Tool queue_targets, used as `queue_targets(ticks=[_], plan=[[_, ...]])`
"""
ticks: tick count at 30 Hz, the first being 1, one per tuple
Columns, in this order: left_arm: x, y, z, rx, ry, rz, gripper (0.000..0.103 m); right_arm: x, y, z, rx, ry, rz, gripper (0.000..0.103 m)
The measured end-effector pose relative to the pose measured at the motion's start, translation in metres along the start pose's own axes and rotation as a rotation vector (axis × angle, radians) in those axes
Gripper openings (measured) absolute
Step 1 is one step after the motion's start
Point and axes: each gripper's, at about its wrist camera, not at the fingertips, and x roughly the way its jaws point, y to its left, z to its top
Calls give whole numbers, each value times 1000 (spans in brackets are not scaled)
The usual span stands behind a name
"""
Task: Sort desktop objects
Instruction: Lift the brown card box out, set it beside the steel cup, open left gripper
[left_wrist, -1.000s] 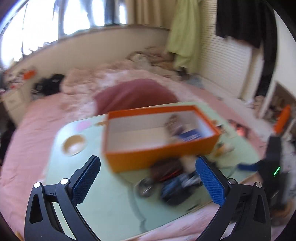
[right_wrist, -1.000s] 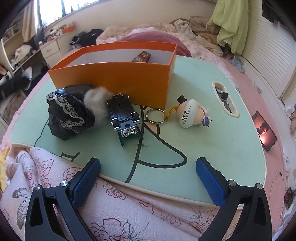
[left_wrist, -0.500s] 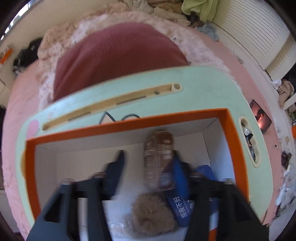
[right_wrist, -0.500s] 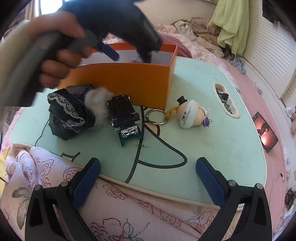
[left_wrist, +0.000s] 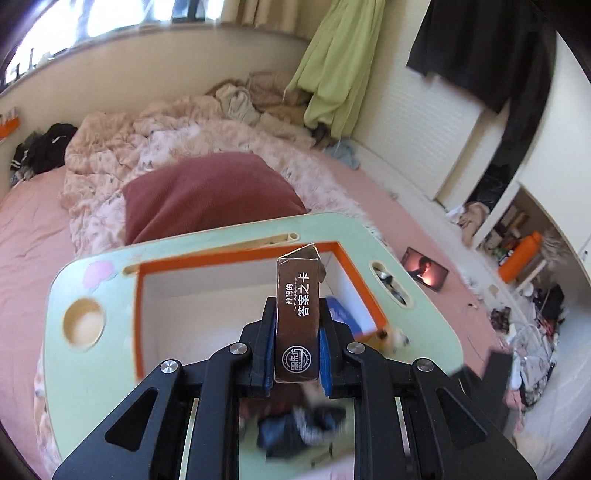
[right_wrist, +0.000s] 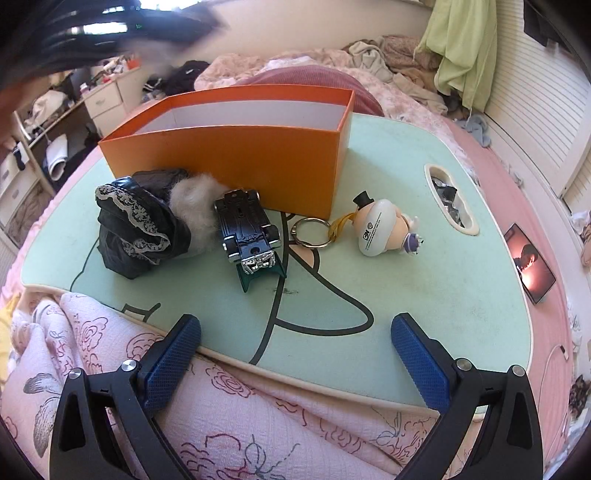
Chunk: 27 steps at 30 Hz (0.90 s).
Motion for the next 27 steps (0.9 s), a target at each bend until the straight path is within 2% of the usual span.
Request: queue_targets(ticks=[2,4,6,9,12,14,15,16,17,18,19,20,21,23,27], plan=[[-17,9,-27,-10,-24,23,20,0,0,0,0,-1,0,103],[-26,19,-58,-35,-13,78,20,0,-1,0,0,0,0,103],[-25,31,-87,-64,30,118,20,0,-1,-1,0,0,0,103],[-10,49,-121,-118,100,120,20,-1,-1,0,-1,-1,-2,103],[6,52,-130,-123,113,147,20,-1,-1,0,-1,-1,-2,103],[9,45,-122,-109,56,166,22,-1,-1,0,0,-1,-2,103],[8,42,-120,-105,33,171,25,-1,-1,0,0,-2,-2,103],[7,37,-117,-99,12,173,33,-1,-1,0,0,-2,-2,103],[6,33,-115,-95,1,169,48,-1,-1,0,0,-2,-2,103],[4,27,-114,-85,-14,162,58,-1,-1,0,0,-2,-3,103],[2,24,-114,-77,-30,164,77,-1,-1,0,0,-2,-3,103],[-1,21,-116,-67,-51,177,85,-1,-1,0,0,-2,-3,103],[-6,17,-120,-51,-79,204,85,-1,-1,0,0,-2,-3,103],[-9,17,-125,-34,-82,260,85,-1,-1,0,1,-2,-3,103],[2,24,-141,-45,-4,281,85,-1,-1,0,1,-2,-4,103]])
